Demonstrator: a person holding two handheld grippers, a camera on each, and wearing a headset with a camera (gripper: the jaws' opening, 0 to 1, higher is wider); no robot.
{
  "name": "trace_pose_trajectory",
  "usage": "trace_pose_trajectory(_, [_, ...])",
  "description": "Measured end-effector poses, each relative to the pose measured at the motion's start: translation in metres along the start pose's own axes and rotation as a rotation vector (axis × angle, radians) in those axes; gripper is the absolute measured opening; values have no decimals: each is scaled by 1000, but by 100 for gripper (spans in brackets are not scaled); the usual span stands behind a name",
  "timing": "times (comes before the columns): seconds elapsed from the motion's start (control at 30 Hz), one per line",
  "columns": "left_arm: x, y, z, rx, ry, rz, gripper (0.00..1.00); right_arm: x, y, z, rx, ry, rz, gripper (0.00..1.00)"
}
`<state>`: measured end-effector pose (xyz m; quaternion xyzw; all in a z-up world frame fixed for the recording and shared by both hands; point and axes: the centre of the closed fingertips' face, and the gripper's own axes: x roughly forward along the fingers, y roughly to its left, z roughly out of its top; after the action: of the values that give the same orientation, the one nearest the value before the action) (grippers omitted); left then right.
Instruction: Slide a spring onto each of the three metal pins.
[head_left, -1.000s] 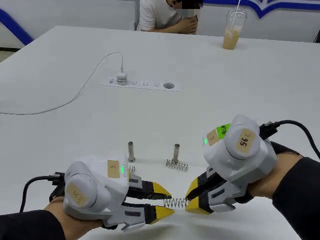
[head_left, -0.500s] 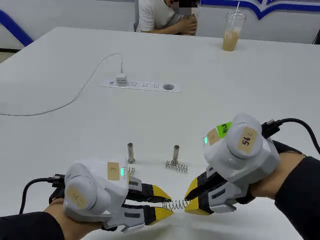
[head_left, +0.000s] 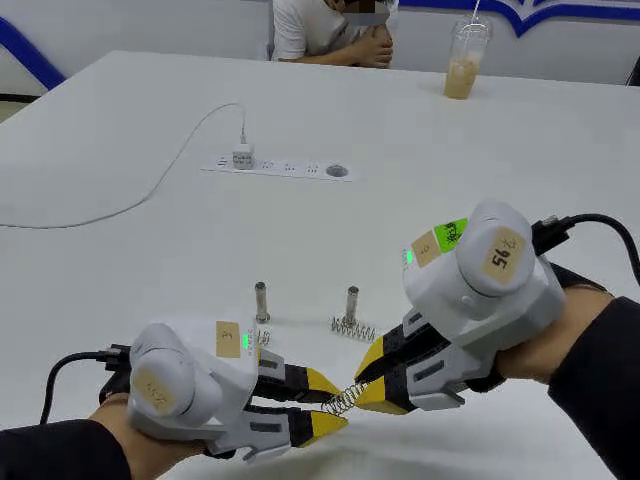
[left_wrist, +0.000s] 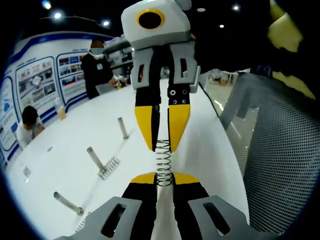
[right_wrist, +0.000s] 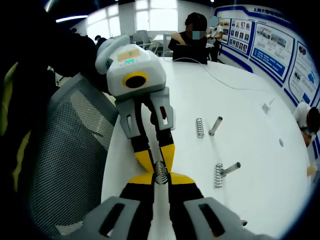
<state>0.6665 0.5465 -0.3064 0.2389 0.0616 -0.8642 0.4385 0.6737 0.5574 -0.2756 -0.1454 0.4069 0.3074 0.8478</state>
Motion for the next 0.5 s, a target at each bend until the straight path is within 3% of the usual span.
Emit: trace_pose_trajectory(0.5, [1,0,3,-1,-10,-1,11,3,3,16,-27,-20,1,12])
